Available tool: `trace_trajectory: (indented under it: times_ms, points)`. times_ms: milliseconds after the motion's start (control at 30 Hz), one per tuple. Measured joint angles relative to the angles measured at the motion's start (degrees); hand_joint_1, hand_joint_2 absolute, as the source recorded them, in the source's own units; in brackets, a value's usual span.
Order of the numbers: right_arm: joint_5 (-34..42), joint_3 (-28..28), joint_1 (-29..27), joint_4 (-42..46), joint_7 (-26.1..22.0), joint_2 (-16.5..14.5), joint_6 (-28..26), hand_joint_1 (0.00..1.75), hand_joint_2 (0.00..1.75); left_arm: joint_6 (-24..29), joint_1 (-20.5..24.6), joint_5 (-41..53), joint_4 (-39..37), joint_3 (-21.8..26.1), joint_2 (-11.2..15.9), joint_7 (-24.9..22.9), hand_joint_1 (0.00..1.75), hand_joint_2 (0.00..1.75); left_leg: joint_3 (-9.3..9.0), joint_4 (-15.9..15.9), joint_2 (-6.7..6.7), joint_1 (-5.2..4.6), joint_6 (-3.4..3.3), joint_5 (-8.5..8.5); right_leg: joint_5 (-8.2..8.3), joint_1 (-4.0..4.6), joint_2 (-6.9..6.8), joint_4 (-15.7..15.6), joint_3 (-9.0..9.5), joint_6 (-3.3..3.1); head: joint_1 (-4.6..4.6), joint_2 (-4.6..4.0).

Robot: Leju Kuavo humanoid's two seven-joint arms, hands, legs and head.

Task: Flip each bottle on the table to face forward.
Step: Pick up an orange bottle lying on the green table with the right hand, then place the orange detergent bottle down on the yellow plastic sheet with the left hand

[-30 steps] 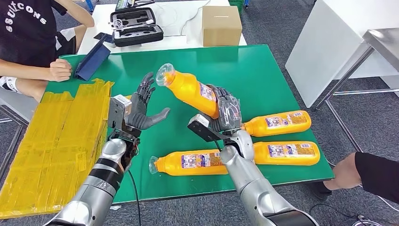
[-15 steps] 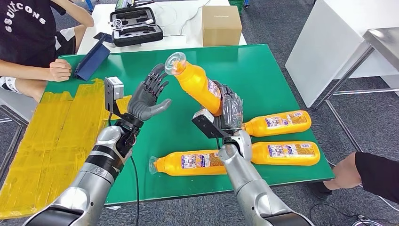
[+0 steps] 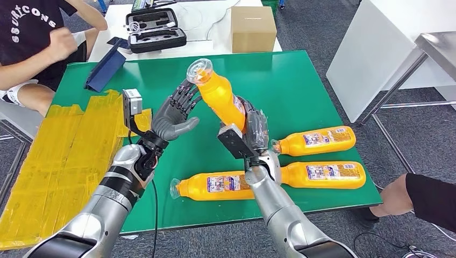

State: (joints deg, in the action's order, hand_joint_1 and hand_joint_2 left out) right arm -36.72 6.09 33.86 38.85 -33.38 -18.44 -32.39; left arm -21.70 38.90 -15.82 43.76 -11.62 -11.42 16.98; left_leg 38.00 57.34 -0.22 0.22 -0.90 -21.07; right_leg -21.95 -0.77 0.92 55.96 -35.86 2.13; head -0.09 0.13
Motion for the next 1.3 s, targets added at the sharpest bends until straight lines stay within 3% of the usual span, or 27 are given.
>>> trace_trajectory:
  times_ms: [367,1000,1300]
  points:
    - [10.6,5.8,0.8,-0.7,-0.3,-2.0,14.2,1.71,1.75,3.0,0.0,-0.6,0.0,-3.1,-0.1,1.8,0.0,1.75,0.0,0.0,0.0,0.0,0.0,0.0,0.0,0.0,0.0,0.0,-0.03,0.0,0.0,0.0]
    - [12.0,9.5,0.8,-0.5,-0.2,-2.1,15.2,1.71,1.75,3.3,0.0,-0.7,0.0,-3.4,-0.2,2.1,0.0,1.75,0.0,0.0,0.0,0.0,0.0,0.0,0.0,0.0,0.0,0.0,-0.02,0.0,-0.02,0.0]
    - [18.2,13.1,0.8,0.3,0.6,-2.1,22.4,1.72,1.75,4.2,0.1,-0.9,-0.3,-3.4,0.0,3.1,0.0,1.75,0.0,0.0,0.01,0.0,0.0,0.0,0.0,0.0,0.0,0.0,-0.02,0.0,0.0,0.0]
